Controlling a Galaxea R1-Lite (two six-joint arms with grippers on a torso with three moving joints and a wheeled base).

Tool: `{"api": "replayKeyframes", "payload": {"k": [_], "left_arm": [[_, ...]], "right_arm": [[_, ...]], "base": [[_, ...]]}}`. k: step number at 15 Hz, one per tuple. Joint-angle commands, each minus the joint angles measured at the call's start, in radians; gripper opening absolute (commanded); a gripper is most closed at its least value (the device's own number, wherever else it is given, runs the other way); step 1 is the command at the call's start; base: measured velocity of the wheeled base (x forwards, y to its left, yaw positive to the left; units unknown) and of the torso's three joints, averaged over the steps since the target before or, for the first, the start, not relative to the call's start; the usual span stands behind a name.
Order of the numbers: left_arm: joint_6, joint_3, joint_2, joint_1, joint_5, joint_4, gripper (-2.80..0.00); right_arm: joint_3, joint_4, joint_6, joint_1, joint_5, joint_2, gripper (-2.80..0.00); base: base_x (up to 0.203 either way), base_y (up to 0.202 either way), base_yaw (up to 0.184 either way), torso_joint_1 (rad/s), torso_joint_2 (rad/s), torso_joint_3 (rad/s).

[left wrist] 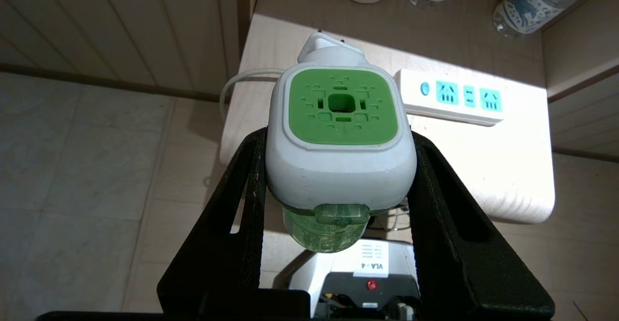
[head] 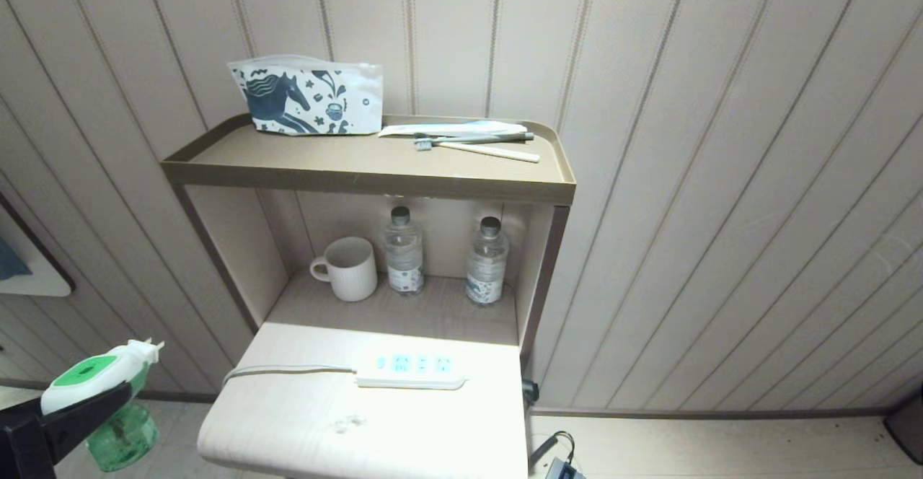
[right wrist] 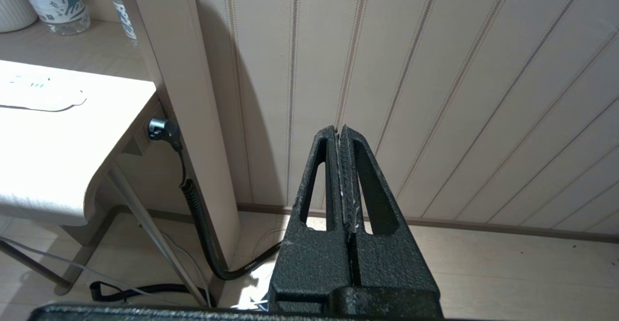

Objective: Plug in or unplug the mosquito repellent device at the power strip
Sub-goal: Place the mosquito repellent liquid on the table

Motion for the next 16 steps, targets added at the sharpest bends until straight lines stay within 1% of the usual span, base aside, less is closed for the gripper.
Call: {"api": "replayKeyframes", "payload": {"k": [1,4,7,10,12,14,15,16], "left_arm": [[-0.002,-0.008,0.007,0.0,0.003,-0.004,-2.8],[-0.001,-0.03,-0.005,0.001,0.01,-0.026,-2.8],[0.001,-0.052,-0.016,0.001,0.013,-0.029,-2.8],[0.04,-0.037,-0.034,0.001,0.052,-0.067,-2.8],[0.094,0.038,-0.025,0.001,0.103,-0.219,-2.8],[0.181,0.126,0.005,0.001,0.142,-0.459,-2.8],[0.207,0.152,0.031,0.0,0.154,-0.537,-2.8],[0.214,0.161,0.059,0.0,0.161,-0.564,-2.8]], "right_arm": [[0.0,0.002,0.0,0.0,0.0,0.002,-2.8],[0.0,0.002,0.0,0.0,0.0,0.002,-2.8],[0.0,0.002,0.0,0.0,0.0,0.002,-2.8],[0.0,0.002,0.001,0.0,0.0,0.002,-2.8],[0.0,0.002,0.001,0.0,0.0,0.002,-2.8],[0.0,0.002,0.001,0.0,0.0,0.002,-2.8],[0.0,0.002,0.003,0.0,0.0,0.002,-2.8],[0.0,0.002,0.003,0.0,0.0,0.002,-2.8]], "base": [[0.0,0.0,0.0,-0.106,0.27,0.133],[0.0,0.0,0.0,-0.161,0.37,0.198],[0.0,0.0,0.0,-0.231,0.51,0.276],[0.0,0.0,0.0,-0.245,0.55,0.297],[0.0,0.0,0.0,-0.243,0.54,0.298],[0.0,0.0,0.0,-0.228,0.52,0.293],[0.0,0.0,0.0,-0.222,0.52,0.29],[0.0,0.0,0.0,-0.225,0.51,0.293]]}}
